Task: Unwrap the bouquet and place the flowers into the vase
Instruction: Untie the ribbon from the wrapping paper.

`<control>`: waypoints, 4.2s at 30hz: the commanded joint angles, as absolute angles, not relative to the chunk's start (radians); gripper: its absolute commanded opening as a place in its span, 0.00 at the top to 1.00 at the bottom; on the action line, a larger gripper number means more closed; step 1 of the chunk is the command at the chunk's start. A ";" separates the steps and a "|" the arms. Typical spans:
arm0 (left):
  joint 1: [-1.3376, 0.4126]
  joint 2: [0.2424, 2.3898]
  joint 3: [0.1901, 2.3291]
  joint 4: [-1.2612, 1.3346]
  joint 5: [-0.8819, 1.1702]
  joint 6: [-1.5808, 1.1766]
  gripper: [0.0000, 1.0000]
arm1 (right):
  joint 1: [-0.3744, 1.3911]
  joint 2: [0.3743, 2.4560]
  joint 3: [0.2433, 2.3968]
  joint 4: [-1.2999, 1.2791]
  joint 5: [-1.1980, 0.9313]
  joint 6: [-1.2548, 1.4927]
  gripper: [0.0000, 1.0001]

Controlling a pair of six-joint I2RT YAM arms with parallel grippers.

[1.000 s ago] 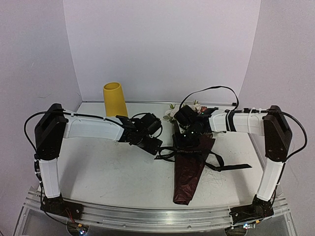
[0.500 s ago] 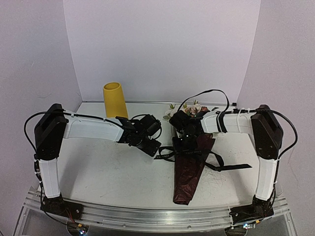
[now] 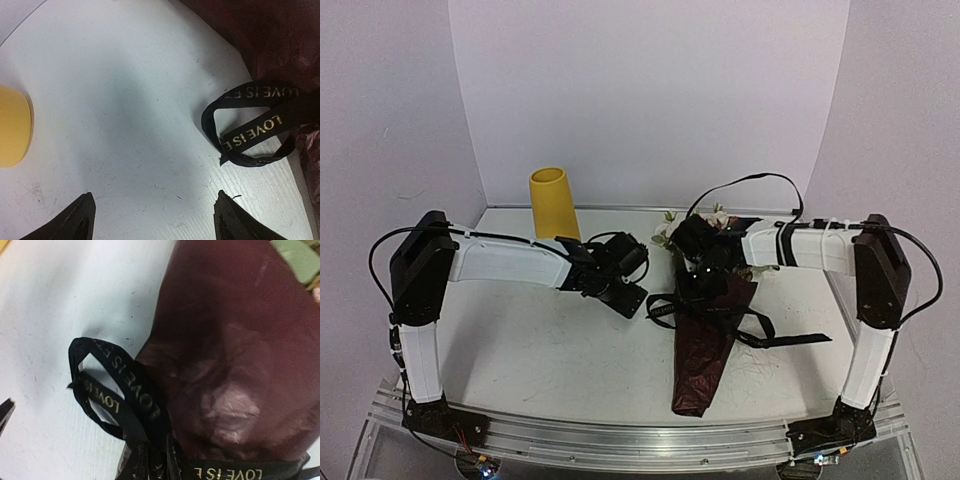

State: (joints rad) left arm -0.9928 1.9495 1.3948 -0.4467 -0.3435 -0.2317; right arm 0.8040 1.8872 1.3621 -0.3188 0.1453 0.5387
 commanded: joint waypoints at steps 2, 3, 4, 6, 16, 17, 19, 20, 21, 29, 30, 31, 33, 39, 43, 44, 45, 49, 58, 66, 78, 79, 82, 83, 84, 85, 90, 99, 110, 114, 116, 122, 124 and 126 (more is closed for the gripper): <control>-0.987 1.961 1.484 -0.452 -0.318 -0.229 0.18 | 0.811 1.782 1.311 -0.383 0.195 0.536 0.84; -0.987 1.967 1.497 -0.454 -0.306 -0.230 0.18 | 0.811 1.774 1.305 -0.384 0.197 0.535 0.84; -0.987 1.973 1.510 -0.455 -0.288 -0.229 0.18 | 0.811 1.766 1.300 -0.386 0.196 0.534 0.84; -0.986 1.986 1.530 -0.454 -0.239 -0.221 0.21 | 0.811 1.746 1.288 -0.388 0.192 0.530 0.90; -0.987 2.056 1.620 -0.453 -0.108 -0.243 0.25 | 0.806 1.568 1.169 -0.452 0.404 0.552 0.95; -0.987 2.065 1.630 -0.453 -0.091 -0.245 0.25 | 0.801 1.542 1.154 -0.463 0.432 0.557 0.95; -0.988 2.078 1.652 -0.452 -0.049 -0.247 0.24 | 0.784 1.493 1.122 -0.482 0.479 0.568 0.95; -0.989 2.084 1.665 -0.452 -0.033 -0.248 0.24 | 0.766 1.468 1.106 -0.488 0.490 0.573 0.95; -0.990 2.092 1.676 -0.451 -0.019 -0.250 0.24 | 0.746 1.441 1.089 -0.495 0.500 0.578 0.95; -1.027 2.127 1.757 -0.449 0.033 -0.250 0.22 | 0.428 1.269 1.009 -0.514 0.504 0.562 0.93; -1.035 2.130 1.763 -0.449 0.028 -0.250 0.22 | 0.382 1.263 1.009 -0.516 0.503 0.567 0.91; -1.044 2.134 1.769 -0.449 0.023 -0.250 0.22 | 0.334 1.261 1.010 -0.521 0.500 0.583 0.89; -1.064 2.144 1.784 -0.449 0.017 -0.250 0.21 | 0.233 1.263 1.013 -0.523 0.455 0.604 0.76; -1.122 2.187 1.855 -0.450 0.021 -0.223 0.21 | 0.164 1.266 1.017 -0.496 0.223 0.539 0.49; -1.149 2.233 1.923 -0.449 0.042 -0.200 0.23 | 0.164 1.205 0.962 -0.472 0.105 0.477 0.34; -1.156 2.249 1.941 -0.449 0.041 -0.187 0.24 | 0.164 1.184 0.945 -0.468 0.083 0.462 0.30; -1.168 2.264 1.952 -0.449 0.036 -0.169 0.24 | 0.164 1.164 0.927 -0.467 0.059 0.453 0.28; -1.209 2.310 1.998 -0.450 -0.046 -0.094 0.23 | 0.164 1.096 0.865 -0.455 -0.010 0.426 0.27; -1.223 2.406 2.094 -0.452 -0.158 -0.110 0.13 | 0.163 1.025 0.814 -0.434 -0.100 0.404 0.27; -1.223 2.439 2.145 -0.458 -0.133 -0.195 0.43 | 0.164 1.015 0.819 -0.432 -0.119 0.374 0.27; -1.222 2.297 2.049 -0.463 -0.133 -0.287 1.00 | 0.164 1.034 0.819 -0.423 -0.136 0.360 0.27; -1.221 2.285 2.043 -0.463 -0.139 -0.290 1.00 | 0.164 1.034 0.818 -0.422 -0.141 0.359 0.28; -1.221 2.249 2.022 -0.462 -0.177 -0.300 1.00 | 0.164 1.035 0.815 -0.418 -0.152 0.359 0.28; -1.221 2.237 2.010 -0.461 -0.193 -0.301 1.00 | 0.164 1.037 0.814 -0.416 -0.157 0.359 0.28; -1.221 2.225 1.997 -0.461 -0.216 -0.301 1.00 | 0.164 1.039 0.813 -0.413 -0.160 0.359 0.28; -1.220 2.212 1.981 -0.462 -0.241 -0.304 1.00 | 0.163 1.042 0.812 -0.410 -0.165 0.359 0.28; -1.216 2.102 1.828 -0.463 -0.438 -0.372 1.00 | 0.163 1.073 0.809 -0.390 -0.195 0.356 0.28; -1.114 1.806 1.420 -0.467 -0.618 -0.638 1.00 | 0.164 1.123 0.816 -0.352 -0.251 0.365 0.29; -1.005 1.714 1.232 -0.515 -0.555 -0.987 0.31 | 0.164 1.124 0.800 -0.338 -0.280 0.379 0.29; -1.005 1.827 1.346 -0.514 -0.414 -0.902 0.22 | 0.165 1.126 0.777 -0.325 -0.301 0.387 0.29; -1.008 1.880 1.402 -0.513 -0.340 -0.865 0.21 | 0.165 1.132 0.765 -0.309 -0.323 0.395 0.29; -1.070 2.003 1.566 -0.484 -0.217 -0.713 0.22 | 0.165 1.164 0.728 -0.249 -0.402 0.427 0.32; -1.102 2.042 1.627 -0.473 -0.185 -0.662 0.22 | 0.165 1.173 0.717 -0.232 -0.424 0.435 0.32; -1.119 2.087 1.677 -0.468 -0.150 -0.622 0.25 | 0.166 1.177 0.707 -0.222 -0.437 0.442 0.33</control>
